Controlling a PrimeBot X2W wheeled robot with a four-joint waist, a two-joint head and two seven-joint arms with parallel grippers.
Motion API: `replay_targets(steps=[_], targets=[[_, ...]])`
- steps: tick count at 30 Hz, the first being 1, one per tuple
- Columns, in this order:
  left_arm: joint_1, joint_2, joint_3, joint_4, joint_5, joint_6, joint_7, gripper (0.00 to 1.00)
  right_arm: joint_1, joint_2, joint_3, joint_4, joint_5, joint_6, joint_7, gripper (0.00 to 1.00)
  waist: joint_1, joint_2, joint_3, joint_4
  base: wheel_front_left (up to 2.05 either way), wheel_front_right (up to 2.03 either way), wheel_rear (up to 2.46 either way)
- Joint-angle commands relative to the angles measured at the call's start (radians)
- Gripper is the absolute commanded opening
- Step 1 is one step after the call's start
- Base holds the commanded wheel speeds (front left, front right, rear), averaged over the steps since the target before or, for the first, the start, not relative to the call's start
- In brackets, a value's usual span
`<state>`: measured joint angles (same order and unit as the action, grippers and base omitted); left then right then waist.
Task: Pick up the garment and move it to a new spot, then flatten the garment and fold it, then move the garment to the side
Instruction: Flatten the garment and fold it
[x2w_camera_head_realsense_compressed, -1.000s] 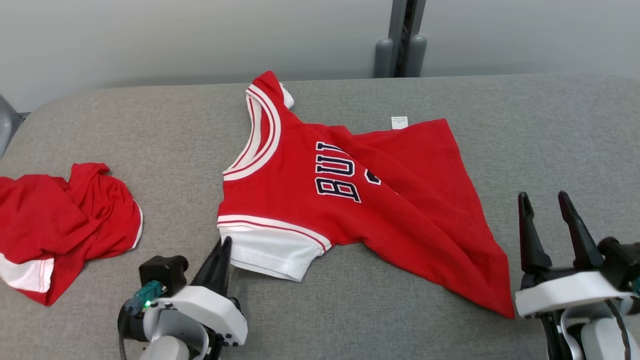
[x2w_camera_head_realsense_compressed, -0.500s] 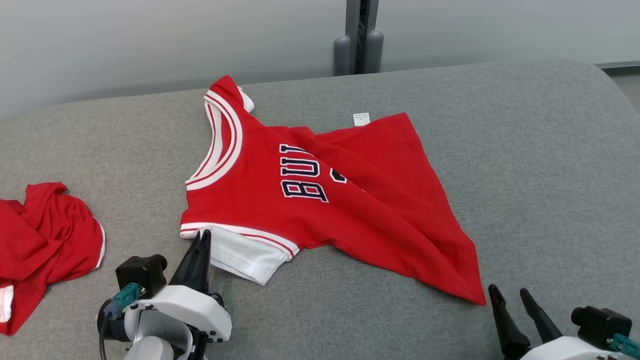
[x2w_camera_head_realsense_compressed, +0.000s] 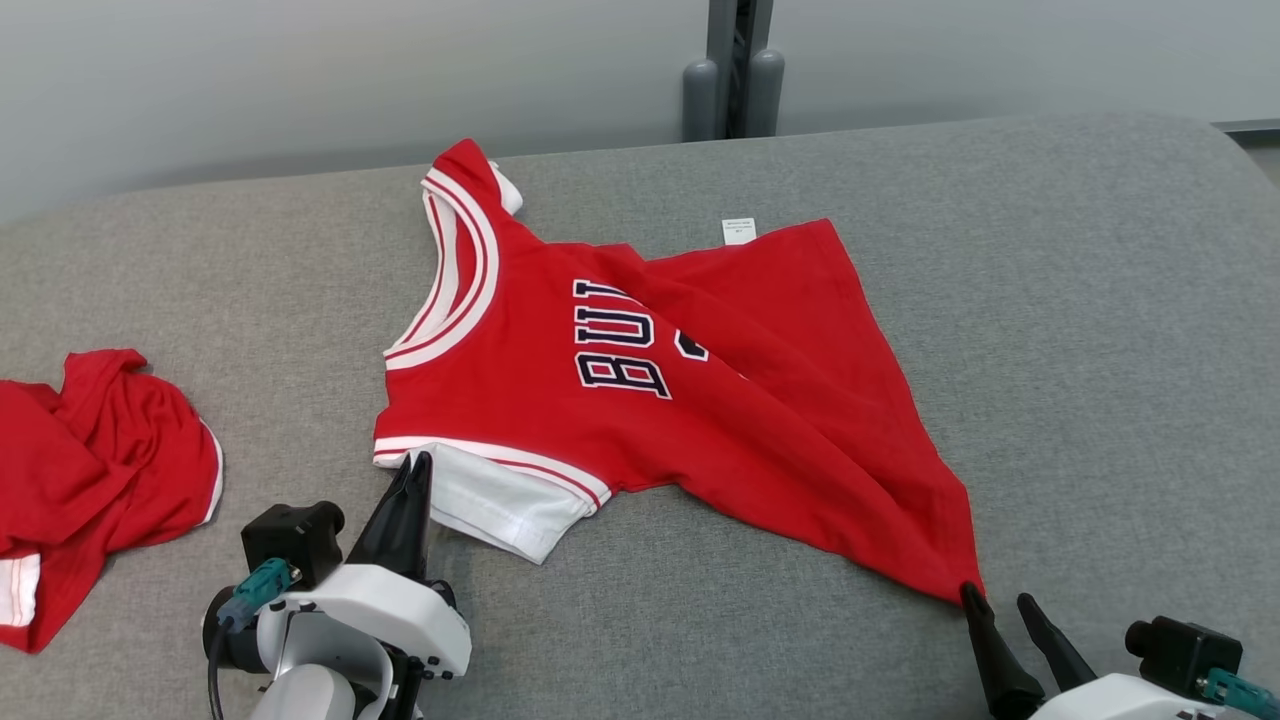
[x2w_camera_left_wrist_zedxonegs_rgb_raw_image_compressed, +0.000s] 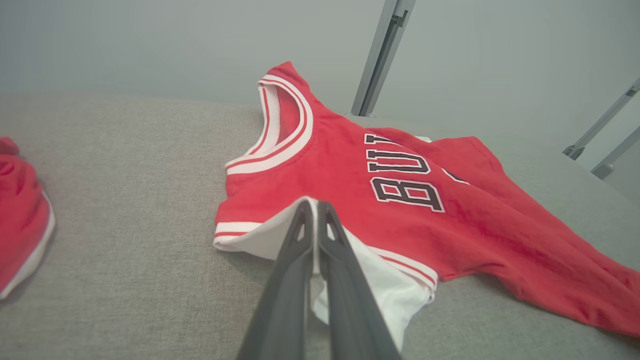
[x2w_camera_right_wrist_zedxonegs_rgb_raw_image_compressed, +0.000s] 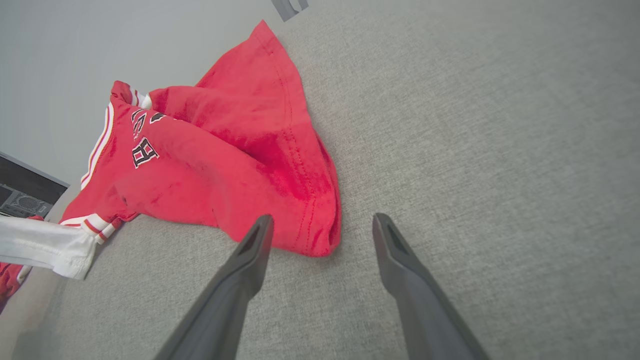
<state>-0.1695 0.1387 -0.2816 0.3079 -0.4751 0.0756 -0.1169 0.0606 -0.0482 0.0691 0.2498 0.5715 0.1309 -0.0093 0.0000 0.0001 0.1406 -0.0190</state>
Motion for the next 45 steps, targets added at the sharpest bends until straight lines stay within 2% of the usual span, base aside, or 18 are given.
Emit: replay_targets(steps=[1, 13, 14, 15, 16, 23, 32, 39, 45], targets=[[-0.013, 0.002, -0.001, -0.002, -0.002, -0.004, -0.004, 0.0, -0.016, -0.005, -0.003, 0.01, 0.008, 0.0, -0.005, 1.0, 0.0, -0.0001, 0.005, 0.007, 0.0, 0.0, 0.0], [-0.027, 0.007, -0.012, -0.009, -0.007, -0.004, -0.004, 0.0, -0.062, -0.005, -0.005, 0.102, -0.006, 0.0, -0.007, 1.0, 0.0, -0.0001, 0.034, 0.049, 0.0, 0.0, 0.0], [-0.027, 0.007, -0.013, -0.008, -0.008, -0.004, -0.005, 0.0, -0.063, -0.005, 0.0, 0.112, 0.001, 0.0, 0.006, 0.96, 0.0, -0.0001, 0.034, 0.051, 0.0, 0.0, 0.0], [-0.027, 0.008, -0.014, -0.008, -0.008, -0.004, -0.006, 0.0, -0.065, -0.003, 0.007, 0.115, -0.014, 0.0, 0.007, 0.29, 0.0, -0.0001, 0.034, 0.054, 0.0, 0.0, 0.0], [-0.027, 0.008, -0.015, -0.007, -0.008, -0.003, -0.006, 0.0, -0.064, -0.003, 0.009, 0.12, -0.018, 0.0, 0.009, 0.0, 0.0, -0.0001, 0.033, 0.056, 0.0, 0.0, 0.0], [-0.019, 0.004, -0.01, -0.02, -0.028, -0.009, -0.008, 0.0, -0.078, -0.005, 0.004, 0.086, -0.02, 0.0, -0.013, 0.0, 0.0, -0.0001, 0.016, 0.062, 0.0, 0.0, 0.0], [-0.026, -0.003, 0.037, -0.161, -0.141, -0.073, -0.007, 0.0, -0.127, -0.042, 0.002, -0.051, -0.007, 0.0, 0.04, 0.0, 0.0, -0.0001, -0.041, 0.052, 0.0, 0.0, 0.0], [-0.08, 0.011, 0.093, -0.318, -0.205, -0.062, 0.035, 0.0, -0.219, -0.064, -0.045, -0.149, 0.013, 0.0, 0.109, 0.0, 0.0, -0.0001, -0.075, 0.046, 0.0, 0.0, 0.0], [-0.185, 0.023, 0.14, -0.432, -0.286, -0.037, 0.13, 0.0, -0.337, -0.068, -0.092, -0.212, 0.039, 0.0, 0.167, 0.0, 0.0, -0.0001, -0.104, 0.047, 0.0, 0.0, 0.0]])
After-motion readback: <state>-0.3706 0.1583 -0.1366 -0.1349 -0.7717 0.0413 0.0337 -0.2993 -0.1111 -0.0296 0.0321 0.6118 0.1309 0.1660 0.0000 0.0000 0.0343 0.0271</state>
